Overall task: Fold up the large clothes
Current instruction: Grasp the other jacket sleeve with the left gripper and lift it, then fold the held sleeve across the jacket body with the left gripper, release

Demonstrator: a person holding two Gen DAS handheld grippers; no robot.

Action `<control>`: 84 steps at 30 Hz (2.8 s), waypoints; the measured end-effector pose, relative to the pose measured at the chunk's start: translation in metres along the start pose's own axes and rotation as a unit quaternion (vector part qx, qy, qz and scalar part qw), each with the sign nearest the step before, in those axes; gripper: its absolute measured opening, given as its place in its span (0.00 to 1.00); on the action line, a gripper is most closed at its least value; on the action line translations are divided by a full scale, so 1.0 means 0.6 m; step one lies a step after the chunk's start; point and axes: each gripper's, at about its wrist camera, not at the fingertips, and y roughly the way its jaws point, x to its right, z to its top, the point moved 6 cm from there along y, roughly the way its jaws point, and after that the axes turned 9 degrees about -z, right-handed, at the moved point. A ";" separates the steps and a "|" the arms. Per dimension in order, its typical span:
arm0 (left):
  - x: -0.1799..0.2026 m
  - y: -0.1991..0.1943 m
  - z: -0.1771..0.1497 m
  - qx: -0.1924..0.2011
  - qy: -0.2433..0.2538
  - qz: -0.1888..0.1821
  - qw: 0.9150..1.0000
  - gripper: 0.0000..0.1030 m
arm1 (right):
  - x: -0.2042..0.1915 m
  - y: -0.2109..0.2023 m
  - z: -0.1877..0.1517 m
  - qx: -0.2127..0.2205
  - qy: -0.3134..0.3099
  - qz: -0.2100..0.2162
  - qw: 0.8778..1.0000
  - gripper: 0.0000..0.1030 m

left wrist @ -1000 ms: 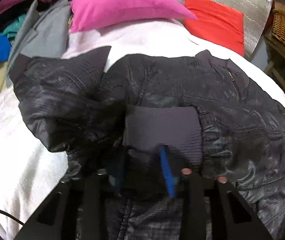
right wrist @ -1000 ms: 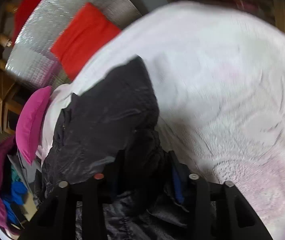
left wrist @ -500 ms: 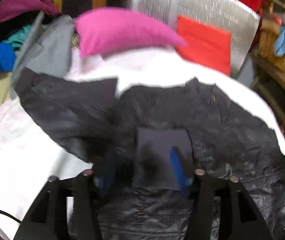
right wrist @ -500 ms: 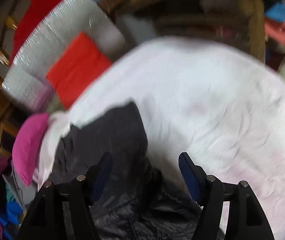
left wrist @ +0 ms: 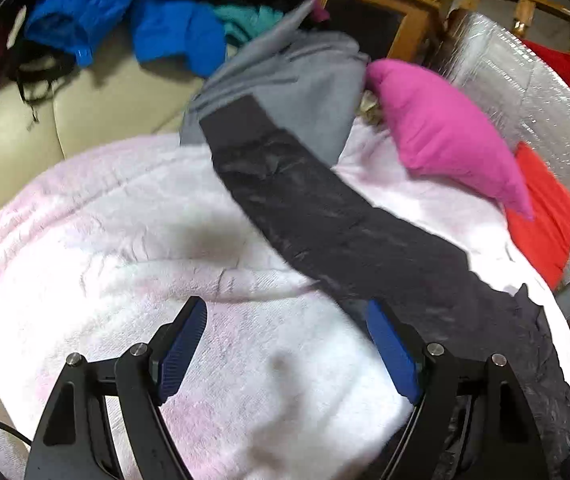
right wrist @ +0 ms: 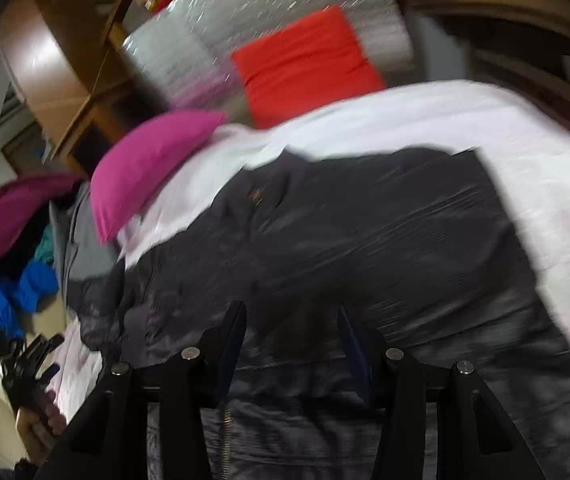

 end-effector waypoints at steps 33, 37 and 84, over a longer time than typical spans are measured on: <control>0.239 0.011 -0.079 -0.047 0.019 -0.185 0.981 0.08 | 0.007 0.052 -0.005 -0.048 0.032 0.029 0.998 0.49; 0.290 0.036 -0.170 -0.081 0.105 -0.133 0.982 0.09 | 0.014 0.044 -0.005 -0.047 0.040 0.030 0.998 0.49; 0.381 -0.084 -0.042 0.028 0.129 -0.278 0.951 0.08 | 0.127 -0.011 0.027 -0.008 0.105 0.012 0.994 0.50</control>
